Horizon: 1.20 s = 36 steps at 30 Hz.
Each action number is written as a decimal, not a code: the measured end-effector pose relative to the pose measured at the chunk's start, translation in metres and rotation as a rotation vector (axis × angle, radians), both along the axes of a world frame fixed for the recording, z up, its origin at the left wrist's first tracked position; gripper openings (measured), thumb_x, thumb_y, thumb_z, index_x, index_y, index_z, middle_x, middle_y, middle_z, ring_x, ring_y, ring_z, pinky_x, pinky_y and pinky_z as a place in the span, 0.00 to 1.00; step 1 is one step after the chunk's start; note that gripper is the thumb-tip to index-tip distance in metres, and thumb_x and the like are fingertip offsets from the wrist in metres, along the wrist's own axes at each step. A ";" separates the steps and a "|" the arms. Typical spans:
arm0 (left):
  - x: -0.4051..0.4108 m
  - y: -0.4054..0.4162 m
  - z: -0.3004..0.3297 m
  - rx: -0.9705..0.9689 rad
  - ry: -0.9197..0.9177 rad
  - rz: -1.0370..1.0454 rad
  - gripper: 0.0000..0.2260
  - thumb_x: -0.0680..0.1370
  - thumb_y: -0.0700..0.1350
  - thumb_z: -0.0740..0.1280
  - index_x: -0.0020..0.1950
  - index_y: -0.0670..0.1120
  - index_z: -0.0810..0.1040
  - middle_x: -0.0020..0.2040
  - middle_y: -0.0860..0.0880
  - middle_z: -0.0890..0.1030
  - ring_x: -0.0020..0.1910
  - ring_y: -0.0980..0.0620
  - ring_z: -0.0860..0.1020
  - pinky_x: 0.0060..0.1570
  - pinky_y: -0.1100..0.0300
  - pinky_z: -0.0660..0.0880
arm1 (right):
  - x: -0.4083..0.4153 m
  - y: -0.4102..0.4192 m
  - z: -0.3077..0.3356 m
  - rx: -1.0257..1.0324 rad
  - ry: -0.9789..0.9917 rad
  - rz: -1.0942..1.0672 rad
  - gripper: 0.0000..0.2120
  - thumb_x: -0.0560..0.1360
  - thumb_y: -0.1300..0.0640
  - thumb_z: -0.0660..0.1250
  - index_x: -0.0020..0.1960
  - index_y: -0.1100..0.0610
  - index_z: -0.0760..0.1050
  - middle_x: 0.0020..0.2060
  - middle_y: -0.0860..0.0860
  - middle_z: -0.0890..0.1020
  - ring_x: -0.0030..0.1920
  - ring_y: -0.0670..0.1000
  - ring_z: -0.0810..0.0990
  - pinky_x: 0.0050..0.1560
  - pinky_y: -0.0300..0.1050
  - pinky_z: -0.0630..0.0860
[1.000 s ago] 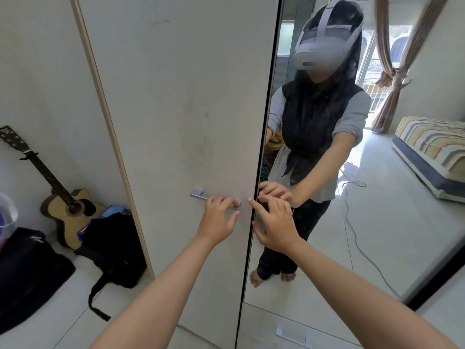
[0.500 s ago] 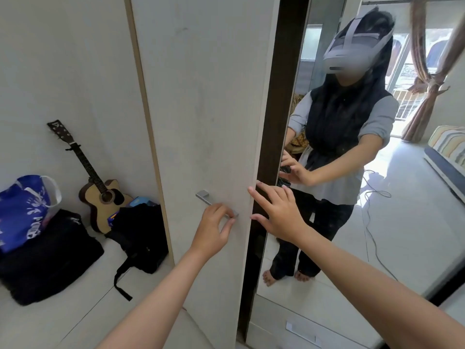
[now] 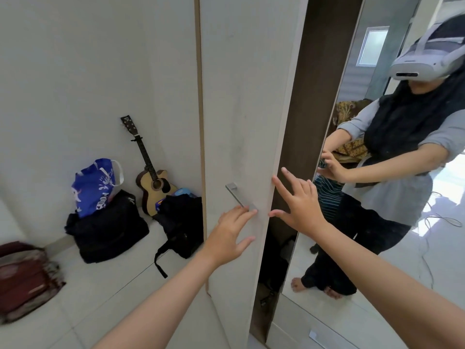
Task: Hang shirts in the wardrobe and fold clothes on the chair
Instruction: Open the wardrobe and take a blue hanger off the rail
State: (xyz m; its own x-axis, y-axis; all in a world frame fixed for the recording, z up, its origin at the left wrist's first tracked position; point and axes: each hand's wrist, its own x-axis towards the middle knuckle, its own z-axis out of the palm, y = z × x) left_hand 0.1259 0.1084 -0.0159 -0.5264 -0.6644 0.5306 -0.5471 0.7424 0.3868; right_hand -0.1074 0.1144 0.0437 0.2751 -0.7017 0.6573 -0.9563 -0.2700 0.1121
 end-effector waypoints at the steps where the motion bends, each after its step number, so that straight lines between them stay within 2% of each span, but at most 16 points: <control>1: -0.002 -0.001 0.003 0.001 -0.020 0.002 0.29 0.75 0.54 0.66 0.74 0.54 0.61 0.71 0.50 0.68 0.74 0.52 0.60 0.69 0.43 0.64 | -0.001 -0.001 0.003 0.003 0.010 0.004 0.50 0.63 0.36 0.74 0.77 0.48 0.52 0.72 0.60 0.64 0.64 0.61 0.70 0.61 0.67 0.67; 5: -0.008 -0.011 0.012 0.057 -0.084 -0.024 0.32 0.76 0.54 0.65 0.76 0.58 0.53 0.76 0.53 0.60 0.76 0.54 0.55 0.70 0.42 0.61 | -0.003 -0.003 0.007 0.008 0.034 0.007 0.53 0.62 0.34 0.72 0.77 0.46 0.48 0.73 0.60 0.62 0.66 0.59 0.66 0.61 0.68 0.67; 7: -0.011 -0.014 0.014 0.058 -0.081 -0.038 0.32 0.77 0.53 0.65 0.76 0.58 0.51 0.76 0.53 0.61 0.75 0.54 0.56 0.71 0.44 0.62 | -0.004 -0.004 0.006 0.000 0.025 0.008 0.53 0.63 0.33 0.72 0.78 0.45 0.46 0.73 0.60 0.62 0.67 0.59 0.65 0.61 0.69 0.67; 11: -0.011 -0.011 0.008 0.008 -0.016 -0.040 0.33 0.76 0.52 0.66 0.76 0.57 0.52 0.73 0.50 0.65 0.72 0.52 0.61 0.72 0.57 0.60 | -0.001 -0.005 0.004 0.004 -0.007 0.012 0.53 0.63 0.33 0.71 0.78 0.45 0.46 0.73 0.59 0.62 0.66 0.58 0.66 0.61 0.68 0.67; 15: -0.002 -0.010 0.001 -0.031 0.029 -0.035 0.33 0.76 0.53 0.67 0.76 0.56 0.54 0.71 0.51 0.65 0.70 0.56 0.62 0.68 0.67 0.58 | 0.012 -0.003 0.004 -0.028 0.004 0.050 0.49 0.64 0.32 0.67 0.77 0.47 0.49 0.73 0.57 0.61 0.64 0.57 0.66 0.60 0.68 0.68; 18: 0.018 -0.008 -0.002 -0.062 0.041 -0.040 0.33 0.75 0.53 0.67 0.76 0.54 0.54 0.71 0.51 0.65 0.70 0.60 0.59 0.68 0.72 0.54 | 0.031 -0.002 0.004 -0.044 0.023 0.094 0.47 0.67 0.30 0.63 0.77 0.47 0.48 0.75 0.56 0.57 0.67 0.58 0.66 0.63 0.69 0.65; 20: 0.038 -0.006 -0.004 -0.080 0.047 -0.044 0.33 0.75 0.52 0.68 0.76 0.52 0.56 0.71 0.51 0.65 0.71 0.63 0.56 0.69 0.73 0.51 | 0.050 -0.001 0.004 -0.072 0.062 0.140 0.48 0.68 0.31 0.64 0.77 0.47 0.46 0.76 0.57 0.55 0.71 0.58 0.63 0.64 0.69 0.63; 24: 0.085 -0.003 -0.008 -0.053 0.103 -0.039 0.34 0.74 0.53 0.69 0.75 0.51 0.56 0.74 0.52 0.62 0.75 0.57 0.57 0.72 0.62 0.56 | 0.103 -0.009 0.007 -0.106 0.136 0.288 0.56 0.65 0.35 0.72 0.78 0.50 0.39 0.77 0.57 0.51 0.76 0.56 0.54 0.67 0.68 0.60; 27: 0.123 -0.005 -0.009 -0.047 0.160 -0.017 0.33 0.74 0.55 0.67 0.74 0.50 0.56 0.73 0.55 0.60 0.74 0.55 0.58 0.72 0.61 0.57 | 0.146 -0.022 0.009 -0.119 0.220 0.405 0.58 0.65 0.34 0.71 0.78 0.52 0.37 0.77 0.57 0.45 0.75 0.54 0.53 0.67 0.62 0.61; 30: 0.168 -0.012 -0.011 -0.013 0.149 0.028 0.38 0.73 0.54 0.69 0.76 0.55 0.50 0.74 0.50 0.62 0.73 0.48 0.64 0.70 0.43 0.63 | 0.189 -0.043 0.012 -0.145 0.224 0.466 0.59 0.65 0.34 0.71 0.77 0.52 0.34 0.77 0.51 0.36 0.77 0.52 0.45 0.71 0.63 0.55; 31: 0.183 -0.015 -0.010 -0.006 0.128 0.054 0.41 0.73 0.52 0.71 0.76 0.58 0.47 0.74 0.50 0.63 0.72 0.48 0.64 0.68 0.40 0.64 | 0.204 -0.051 0.016 -0.154 0.204 0.474 0.59 0.65 0.34 0.71 0.77 0.52 0.33 0.77 0.50 0.36 0.77 0.51 0.42 0.71 0.65 0.54; 33: 0.212 -0.020 -0.008 -0.013 0.093 0.098 0.45 0.72 0.49 0.73 0.76 0.58 0.44 0.73 0.52 0.63 0.72 0.51 0.65 0.68 0.41 0.65 | 0.233 -0.066 0.024 -0.144 0.175 0.499 0.58 0.66 0.33 0.68 0.77 0.51 0.32 0.76 0.49 0.34 0.77 0.50 0.38 0.68 0.72 0.56; 36: 0.246 -0.027 0.001 -0.055 0.042 0.149 0.46 0.70 0.48 0.74 0.76 0.51 0.45 0.73 0.52 0.61 0.71 0.51 0.66 0.70 0.48 0.63 | 0.273 -0.089 0.028 -0.060 0.170 0.561 0.53 0.68 0.33 0.63 0.76 0.49 0.32 0.76 0.48 0.32 0.76 0.51 0.35 0.65 0.77 0.57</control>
